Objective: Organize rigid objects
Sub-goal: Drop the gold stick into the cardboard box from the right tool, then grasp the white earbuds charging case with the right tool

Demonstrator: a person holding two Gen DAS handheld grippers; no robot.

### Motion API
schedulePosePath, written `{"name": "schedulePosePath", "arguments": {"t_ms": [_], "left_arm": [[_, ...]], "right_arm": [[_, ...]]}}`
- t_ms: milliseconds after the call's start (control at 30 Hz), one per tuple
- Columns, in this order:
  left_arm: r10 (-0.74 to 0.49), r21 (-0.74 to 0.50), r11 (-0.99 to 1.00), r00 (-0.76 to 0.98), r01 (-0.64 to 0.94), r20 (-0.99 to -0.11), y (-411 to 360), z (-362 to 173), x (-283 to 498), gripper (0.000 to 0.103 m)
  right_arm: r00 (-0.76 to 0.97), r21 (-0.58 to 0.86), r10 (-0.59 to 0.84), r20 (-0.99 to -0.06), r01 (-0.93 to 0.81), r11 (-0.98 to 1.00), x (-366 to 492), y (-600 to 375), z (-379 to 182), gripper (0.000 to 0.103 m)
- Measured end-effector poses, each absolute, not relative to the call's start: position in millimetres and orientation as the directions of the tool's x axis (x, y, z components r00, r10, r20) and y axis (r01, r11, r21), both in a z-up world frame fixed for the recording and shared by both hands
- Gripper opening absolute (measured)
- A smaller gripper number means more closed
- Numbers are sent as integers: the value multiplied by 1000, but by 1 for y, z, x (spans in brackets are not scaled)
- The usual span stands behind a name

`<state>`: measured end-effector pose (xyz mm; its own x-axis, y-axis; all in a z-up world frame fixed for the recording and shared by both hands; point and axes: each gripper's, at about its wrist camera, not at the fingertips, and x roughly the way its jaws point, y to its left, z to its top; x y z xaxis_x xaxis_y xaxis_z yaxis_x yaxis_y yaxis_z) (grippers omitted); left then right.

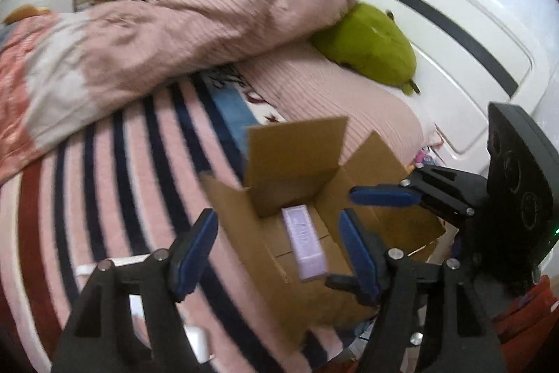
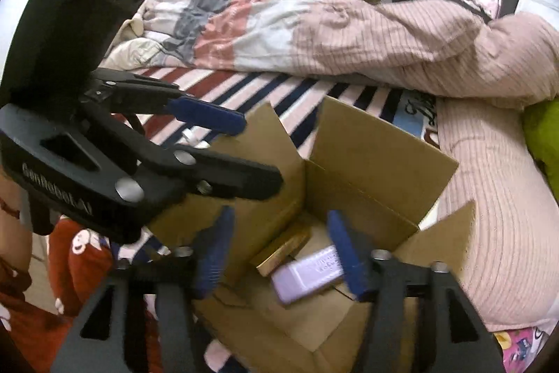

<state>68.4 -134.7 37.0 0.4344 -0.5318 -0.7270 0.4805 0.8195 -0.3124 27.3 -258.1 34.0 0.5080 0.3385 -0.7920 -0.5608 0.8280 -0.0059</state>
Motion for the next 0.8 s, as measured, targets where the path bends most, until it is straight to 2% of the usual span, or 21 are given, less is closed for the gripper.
{"name": "schedulePosePath", "arguments": {"t_ms": [67, 167, 233, 367, 567, 700, 800], "left_arm": [[-503, -298, 847, 481, 441, -717, -108, 43, 59, 69], [-430, -257, 895, 554, 363, -713, -63, 47, 42, 71], [-380, -239, 922, 589, 306, -713, -30, 44, 31, 74], [-298, -220, 955, 628, 200, -719, 24, 29, 13, 75], [-208, -201, 976, 654, 86, -728, 77, -6, -7, 75], [-195, -204, 977, 645, 62, -739, 93, -35, -18, 75], [-207, -222, 973, 631, 57, -748, 100, -55, -20, 75]], "right_arm": [[526, -43, 334, -782, -580, 814, 21, -240, 40, 79], [560, -103, 328, -761, -603, 791, 13, -208, 45, 87], [558, -110, 361, -748, -639, 761, 7, -184, 48, 87], [480, -27, 478, -735, -726, 687, 1, -135, 44, 87], [384, 26, 557, -736, -807, 591, -11, -72, 5, 87], [309, 104, 526, -792, -781, 616, -10, -58, -41, 87], [358, 51, 449, -819, -733, 678, -10, -61, -72, 87]]}}
